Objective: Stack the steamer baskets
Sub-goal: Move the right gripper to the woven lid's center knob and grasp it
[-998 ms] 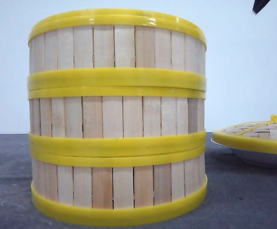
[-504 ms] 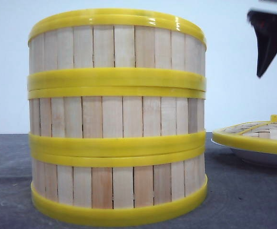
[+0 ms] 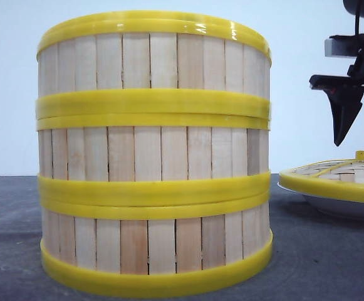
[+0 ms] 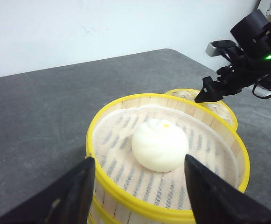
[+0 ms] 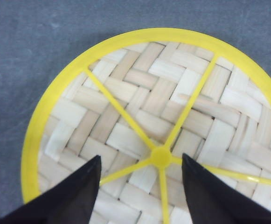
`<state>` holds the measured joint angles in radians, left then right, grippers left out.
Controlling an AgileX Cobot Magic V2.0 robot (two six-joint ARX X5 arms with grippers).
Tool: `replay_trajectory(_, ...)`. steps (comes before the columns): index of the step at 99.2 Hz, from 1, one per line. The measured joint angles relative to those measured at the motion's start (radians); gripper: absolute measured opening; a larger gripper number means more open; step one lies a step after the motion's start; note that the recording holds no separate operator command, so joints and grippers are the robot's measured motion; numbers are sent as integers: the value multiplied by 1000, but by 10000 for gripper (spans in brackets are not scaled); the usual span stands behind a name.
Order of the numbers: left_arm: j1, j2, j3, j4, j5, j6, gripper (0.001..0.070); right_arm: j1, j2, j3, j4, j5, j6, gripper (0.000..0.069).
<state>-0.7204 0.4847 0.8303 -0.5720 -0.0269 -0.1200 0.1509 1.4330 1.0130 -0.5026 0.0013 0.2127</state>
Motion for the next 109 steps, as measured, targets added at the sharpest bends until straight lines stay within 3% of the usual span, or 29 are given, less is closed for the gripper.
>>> replay_trajectory(22,0,0,0,-1,0,0,357,-1,31,0,11,6,-3,317)
replay_trajectory(42,0,0,0,-23,0,0,357,-8,42,0,22,18,-3,227)
replay_trajectory(63,0,0,0,-35,0,0,357,-16,45,0,19,21,-3,194)
replay_trajectory(93,0,0,0,-38,0,0,357,-22,46,0,13,23,-6,74)
replay_trajectory(109,0,0,0,-38,0,0,357,-23,46,0,13,23,-6,55)
